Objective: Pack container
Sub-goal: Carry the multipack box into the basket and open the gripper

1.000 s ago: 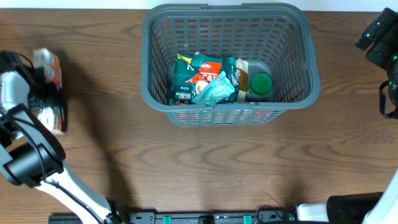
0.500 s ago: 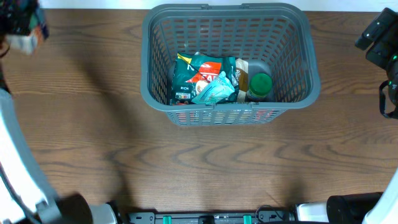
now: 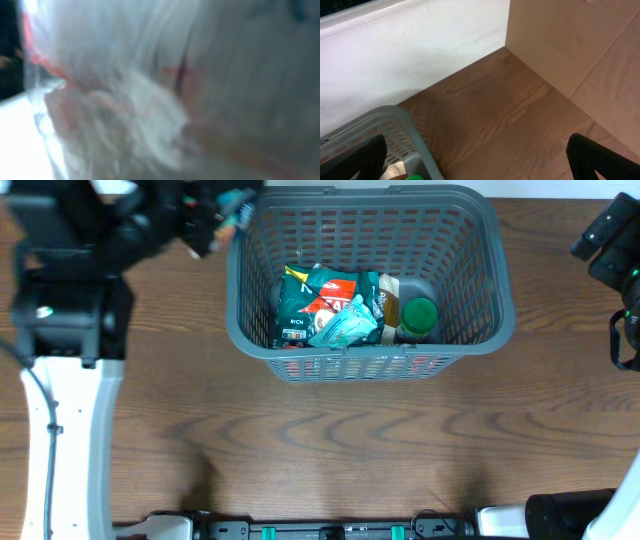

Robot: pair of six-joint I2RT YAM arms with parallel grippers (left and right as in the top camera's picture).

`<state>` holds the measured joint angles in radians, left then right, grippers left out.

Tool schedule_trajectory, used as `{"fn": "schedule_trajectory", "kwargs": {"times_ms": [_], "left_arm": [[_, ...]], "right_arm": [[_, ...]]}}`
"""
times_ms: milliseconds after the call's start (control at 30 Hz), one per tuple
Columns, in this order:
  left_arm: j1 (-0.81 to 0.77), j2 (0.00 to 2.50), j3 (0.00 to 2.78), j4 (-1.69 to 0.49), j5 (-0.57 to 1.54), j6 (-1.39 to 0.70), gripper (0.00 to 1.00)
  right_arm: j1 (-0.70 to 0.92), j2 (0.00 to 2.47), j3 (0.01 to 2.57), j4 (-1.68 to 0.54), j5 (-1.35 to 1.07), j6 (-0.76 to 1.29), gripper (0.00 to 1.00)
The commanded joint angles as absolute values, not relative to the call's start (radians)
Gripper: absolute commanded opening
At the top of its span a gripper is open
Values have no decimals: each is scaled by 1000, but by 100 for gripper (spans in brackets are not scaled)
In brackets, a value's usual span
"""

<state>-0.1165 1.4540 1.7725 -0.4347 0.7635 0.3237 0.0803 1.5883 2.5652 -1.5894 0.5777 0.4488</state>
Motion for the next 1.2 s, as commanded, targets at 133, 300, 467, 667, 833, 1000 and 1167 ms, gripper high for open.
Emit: {"fn": "schedule_trajectory", "kwargs": {"times_ms": [133,300,467,667,833,1000,1167], "left_arm": [[-306,1557,1781,-567,622,497,6],[-432,1637,1780,-619,490,537,6],[-544,1734,1780,-706,324,613,6],[-609,1834,1780,-761,165,666,6],[-605,1871,1779,-770,109,666,6],[-604,1871,1777,-772,59,665,6],[-604,1869,1777,-780,52,665,81]], "right_arm": [[73,1589,2564,-1591,594,463,99],[73,1589,2564,-1591,594,463,99],[73,1589,2564,-1591,594,463,99],[73,1589,2564,-1591,594,463,99],[73,1589,2564,-1591,594,463,99],[73,1589,2564,-1591,594,463,99],[73,1589,2564,-1591,594,463,99]]}}
